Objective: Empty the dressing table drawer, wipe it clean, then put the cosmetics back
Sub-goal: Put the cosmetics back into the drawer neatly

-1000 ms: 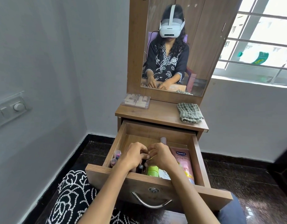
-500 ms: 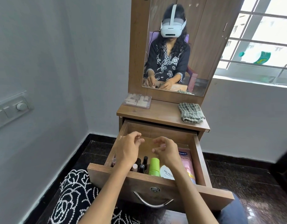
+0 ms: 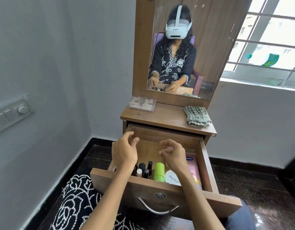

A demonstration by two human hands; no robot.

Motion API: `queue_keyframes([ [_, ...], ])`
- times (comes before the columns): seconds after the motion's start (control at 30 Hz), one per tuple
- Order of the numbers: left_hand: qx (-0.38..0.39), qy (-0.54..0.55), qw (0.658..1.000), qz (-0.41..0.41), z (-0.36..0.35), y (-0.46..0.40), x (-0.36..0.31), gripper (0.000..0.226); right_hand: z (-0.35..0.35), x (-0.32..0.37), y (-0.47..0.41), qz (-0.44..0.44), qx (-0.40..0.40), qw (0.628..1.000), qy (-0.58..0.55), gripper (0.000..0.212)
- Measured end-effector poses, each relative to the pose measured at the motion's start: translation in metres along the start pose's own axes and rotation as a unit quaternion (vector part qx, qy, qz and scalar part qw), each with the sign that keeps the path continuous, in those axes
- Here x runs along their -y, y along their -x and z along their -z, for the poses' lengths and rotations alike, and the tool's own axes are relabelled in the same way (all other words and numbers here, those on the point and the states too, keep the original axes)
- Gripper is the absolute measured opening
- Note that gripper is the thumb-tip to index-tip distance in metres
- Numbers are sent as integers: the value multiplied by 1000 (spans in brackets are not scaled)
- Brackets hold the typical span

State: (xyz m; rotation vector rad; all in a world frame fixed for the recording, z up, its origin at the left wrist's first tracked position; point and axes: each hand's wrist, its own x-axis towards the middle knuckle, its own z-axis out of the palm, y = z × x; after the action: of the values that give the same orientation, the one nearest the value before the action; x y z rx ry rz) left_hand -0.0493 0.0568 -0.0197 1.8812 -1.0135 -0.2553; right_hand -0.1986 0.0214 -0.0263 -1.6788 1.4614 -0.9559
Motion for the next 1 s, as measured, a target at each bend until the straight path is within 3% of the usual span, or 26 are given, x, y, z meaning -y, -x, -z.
queue_keyframes([
  [0.3,-25,90,996,7,10,-46,4,40,6,33,-22,67,-112,989,-70,21],
  [0.43,-24,95,995,-28,2,-88,-2,48,0,57,-50,77,-88,991,-59,48],
  [0.53,16,62,996,-61,-13,-113,-11,60,-7,74,-70,55,-61,996,-34,63],
  [0.77,122,-7,991,-46,-42,-152,-36,79,-46,80,-127,47,-13,999,20,43],
  [1.0,93,-116,987,-54,-58,-151,-32,75,-74,59,-165,22,-42,995,88,81],
])
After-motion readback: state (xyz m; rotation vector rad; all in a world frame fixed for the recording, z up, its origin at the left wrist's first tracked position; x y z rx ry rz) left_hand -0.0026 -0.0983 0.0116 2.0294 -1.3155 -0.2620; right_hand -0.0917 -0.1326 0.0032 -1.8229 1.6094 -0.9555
